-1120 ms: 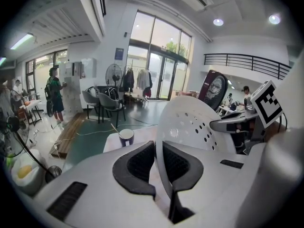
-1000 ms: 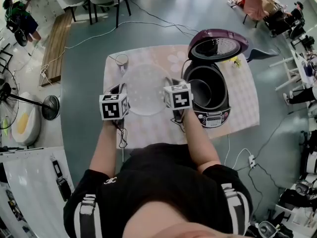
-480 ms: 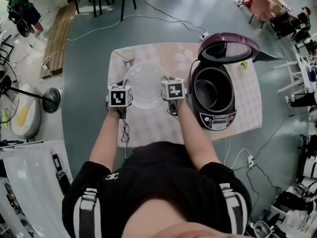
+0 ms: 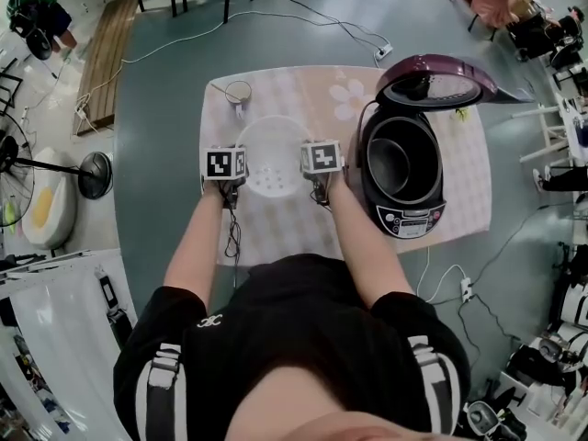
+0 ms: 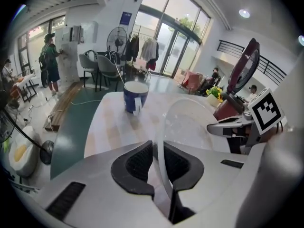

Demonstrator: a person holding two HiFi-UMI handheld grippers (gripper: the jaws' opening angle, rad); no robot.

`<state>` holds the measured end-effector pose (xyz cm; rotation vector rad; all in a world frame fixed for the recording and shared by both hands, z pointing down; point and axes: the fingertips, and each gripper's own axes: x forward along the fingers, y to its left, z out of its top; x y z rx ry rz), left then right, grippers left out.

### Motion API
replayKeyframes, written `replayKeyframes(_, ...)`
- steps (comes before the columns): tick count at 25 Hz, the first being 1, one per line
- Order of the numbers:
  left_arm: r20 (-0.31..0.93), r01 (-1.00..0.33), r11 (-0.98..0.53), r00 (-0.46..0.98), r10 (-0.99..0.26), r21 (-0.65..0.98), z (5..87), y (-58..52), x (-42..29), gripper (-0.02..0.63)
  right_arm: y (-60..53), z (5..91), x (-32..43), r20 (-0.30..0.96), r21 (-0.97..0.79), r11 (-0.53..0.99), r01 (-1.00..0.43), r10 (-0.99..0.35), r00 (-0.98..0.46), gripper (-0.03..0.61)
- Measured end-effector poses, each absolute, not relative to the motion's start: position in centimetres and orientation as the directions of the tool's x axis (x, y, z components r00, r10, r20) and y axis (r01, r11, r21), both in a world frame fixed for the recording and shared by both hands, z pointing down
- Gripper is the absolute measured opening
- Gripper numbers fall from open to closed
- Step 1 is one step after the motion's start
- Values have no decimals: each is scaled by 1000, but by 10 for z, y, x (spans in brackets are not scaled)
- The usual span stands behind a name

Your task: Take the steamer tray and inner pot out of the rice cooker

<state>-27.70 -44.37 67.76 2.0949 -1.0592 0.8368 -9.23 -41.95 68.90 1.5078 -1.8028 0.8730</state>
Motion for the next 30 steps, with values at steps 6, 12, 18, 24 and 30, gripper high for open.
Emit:
replayKeyframes(6, 779, -833, -459, 499, -379, 310, 717, -445, -269, 28, -418, 722, -83, 841, -86, 90, -992, -527, -121, 15)
replayKeyframes(12, 794, -834, -445, 497, -350, 326, 735, -448, -265, 28, -420, 744, -79, 847, -87, 69, -994, -519, -110, 15)
replayKeyframes(18, 774, -840, -402, 513, -370, 365, 737, -454, -263, 33, -420, 750, -80, 852, -127, 41, -991, -507, -131, 18)
replayKeyframes(24, 750, -854, -416, 490, -443, 312, 719, -461, -271, 125, -425, 735, -83, 817, -134, 97, -986, -552, -165, 84)
replayKeyframes(30, 684, -866, -461, 456, -570, 193, 672, -468, -280, 129, -434, 699, -74, 731, -16, 127, -992, -675, -99, 87)
